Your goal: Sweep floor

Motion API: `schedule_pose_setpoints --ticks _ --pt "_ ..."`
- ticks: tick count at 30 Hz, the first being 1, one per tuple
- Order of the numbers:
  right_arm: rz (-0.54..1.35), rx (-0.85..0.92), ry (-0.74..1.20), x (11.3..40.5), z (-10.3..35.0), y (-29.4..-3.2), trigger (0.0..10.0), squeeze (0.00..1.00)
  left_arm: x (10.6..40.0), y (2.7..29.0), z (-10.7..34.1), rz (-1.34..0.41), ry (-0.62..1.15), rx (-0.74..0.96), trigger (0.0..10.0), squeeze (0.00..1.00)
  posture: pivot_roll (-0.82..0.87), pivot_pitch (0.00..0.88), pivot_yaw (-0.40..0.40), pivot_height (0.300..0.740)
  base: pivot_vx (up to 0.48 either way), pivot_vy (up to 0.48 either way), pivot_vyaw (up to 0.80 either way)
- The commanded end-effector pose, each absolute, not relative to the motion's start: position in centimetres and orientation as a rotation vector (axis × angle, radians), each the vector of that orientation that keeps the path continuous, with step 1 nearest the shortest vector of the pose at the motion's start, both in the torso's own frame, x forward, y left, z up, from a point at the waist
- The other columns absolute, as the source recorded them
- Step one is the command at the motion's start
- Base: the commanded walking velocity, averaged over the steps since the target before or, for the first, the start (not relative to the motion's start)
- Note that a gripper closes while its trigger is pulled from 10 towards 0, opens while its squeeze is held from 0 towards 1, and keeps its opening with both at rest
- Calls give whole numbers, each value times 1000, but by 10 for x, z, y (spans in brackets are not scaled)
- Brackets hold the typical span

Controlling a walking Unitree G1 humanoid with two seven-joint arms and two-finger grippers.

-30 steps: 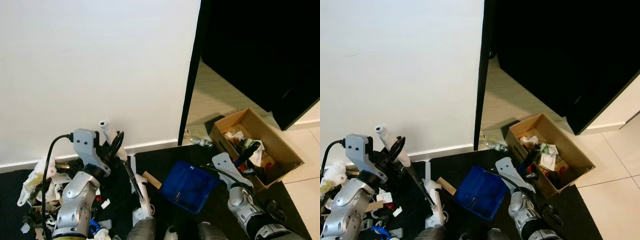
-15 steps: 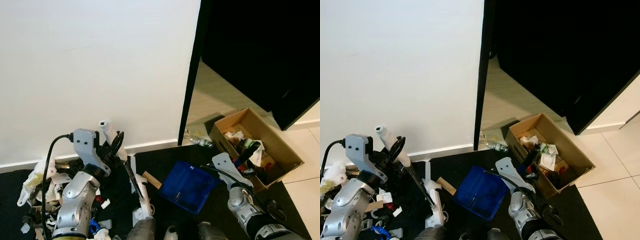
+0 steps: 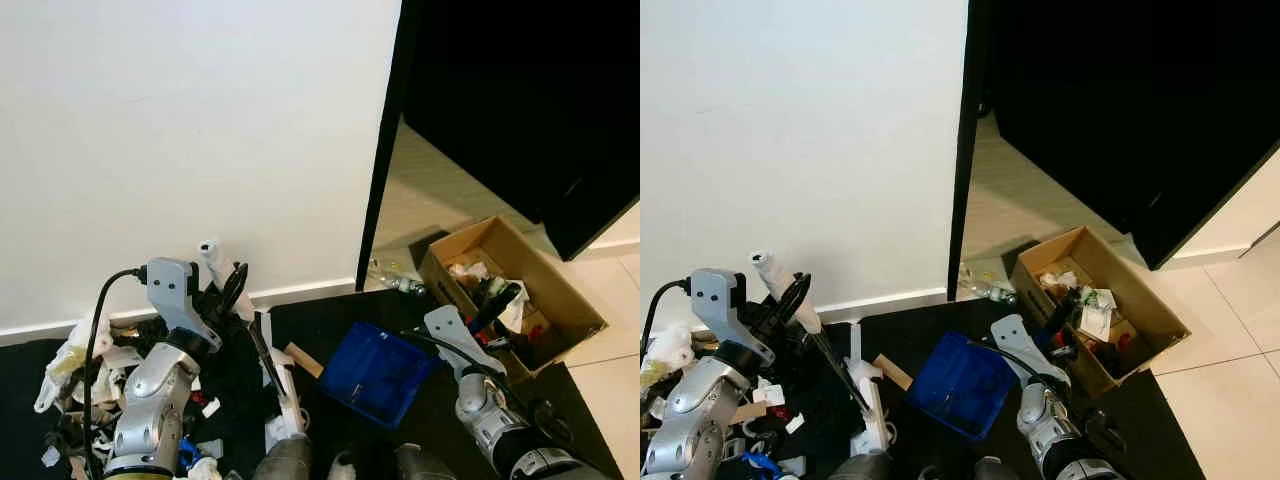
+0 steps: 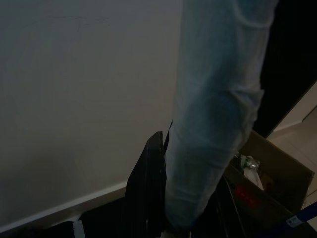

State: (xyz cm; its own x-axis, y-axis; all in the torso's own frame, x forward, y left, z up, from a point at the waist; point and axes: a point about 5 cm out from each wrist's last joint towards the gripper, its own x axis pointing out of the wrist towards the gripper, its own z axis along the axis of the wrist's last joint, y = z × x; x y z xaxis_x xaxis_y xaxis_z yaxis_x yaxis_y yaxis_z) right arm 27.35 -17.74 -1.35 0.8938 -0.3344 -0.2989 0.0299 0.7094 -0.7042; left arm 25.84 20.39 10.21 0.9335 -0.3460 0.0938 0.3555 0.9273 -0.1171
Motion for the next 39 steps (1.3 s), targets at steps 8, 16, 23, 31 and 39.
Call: schedule_pose_setpoints --ticks 8,16,23,31,39 --pt "-210 -768 464 267 -19 -180 10000 0 258 200 103 -360 -91 -148 10000 4 222 140 -11 740 0 0 0" --pt "-211 -768 464 267 -19 -181 10000 0 258 201 103 -363 -89 -145 10000 4 228 141 -11 740 0 0 0" --pt "-212 -768 463 266 -20 -182 10000 0 256 200 102 -358 -89 -146 10000 0 235 145 -20 740 0 0 0" --pt "-213 -768 462 264 -21 -182 10000 0 254 202 102 -353 -86 -146 10000 8 223 149 -15 740 0 0 0" --pt "-213 -768 461 264 -21 -181 10000 0 256 200 102 -360 -87 -148 10000 8 225 145 -8 740 0 0 0"
